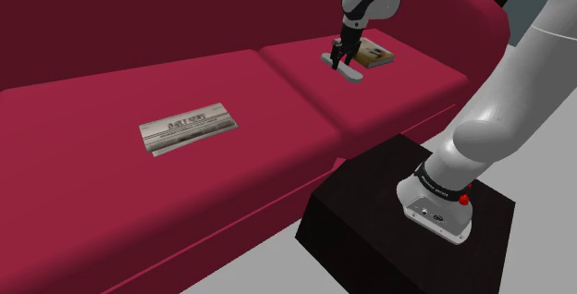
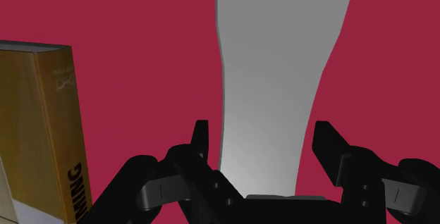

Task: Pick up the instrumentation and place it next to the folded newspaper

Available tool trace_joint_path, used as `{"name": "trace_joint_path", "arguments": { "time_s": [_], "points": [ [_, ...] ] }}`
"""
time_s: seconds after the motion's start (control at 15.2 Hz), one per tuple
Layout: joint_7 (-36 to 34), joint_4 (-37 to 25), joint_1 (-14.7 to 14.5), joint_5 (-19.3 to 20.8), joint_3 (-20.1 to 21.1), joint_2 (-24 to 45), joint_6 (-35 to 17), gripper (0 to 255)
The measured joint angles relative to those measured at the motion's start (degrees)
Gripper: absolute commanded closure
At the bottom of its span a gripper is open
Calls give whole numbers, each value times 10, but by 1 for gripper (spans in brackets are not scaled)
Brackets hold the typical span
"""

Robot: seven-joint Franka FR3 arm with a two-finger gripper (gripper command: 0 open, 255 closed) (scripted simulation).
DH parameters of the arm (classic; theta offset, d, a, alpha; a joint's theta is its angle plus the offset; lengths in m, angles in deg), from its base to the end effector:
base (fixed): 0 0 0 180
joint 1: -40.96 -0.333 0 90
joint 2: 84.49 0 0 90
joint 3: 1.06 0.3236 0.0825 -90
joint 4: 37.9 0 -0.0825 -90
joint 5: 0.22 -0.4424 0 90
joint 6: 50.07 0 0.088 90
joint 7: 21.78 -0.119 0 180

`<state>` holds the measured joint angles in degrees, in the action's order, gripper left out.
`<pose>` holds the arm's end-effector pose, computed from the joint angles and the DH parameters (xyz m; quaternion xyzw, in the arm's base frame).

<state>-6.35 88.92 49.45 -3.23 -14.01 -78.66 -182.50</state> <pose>0.5439 -0.2123 0.2897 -0.9975 0.0696 -0.0021 0.0077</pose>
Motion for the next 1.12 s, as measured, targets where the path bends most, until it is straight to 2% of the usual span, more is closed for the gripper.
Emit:
{"name": "trace_joint_path", "arguments": {
  "time_s": [0.26, 1.12],
  "points": [
    [-2, -4, 0, 2, 0, -6, 9, 255],
    [-15, -49, -2, 18, 0, -55, 103, 255]
  ]
}}
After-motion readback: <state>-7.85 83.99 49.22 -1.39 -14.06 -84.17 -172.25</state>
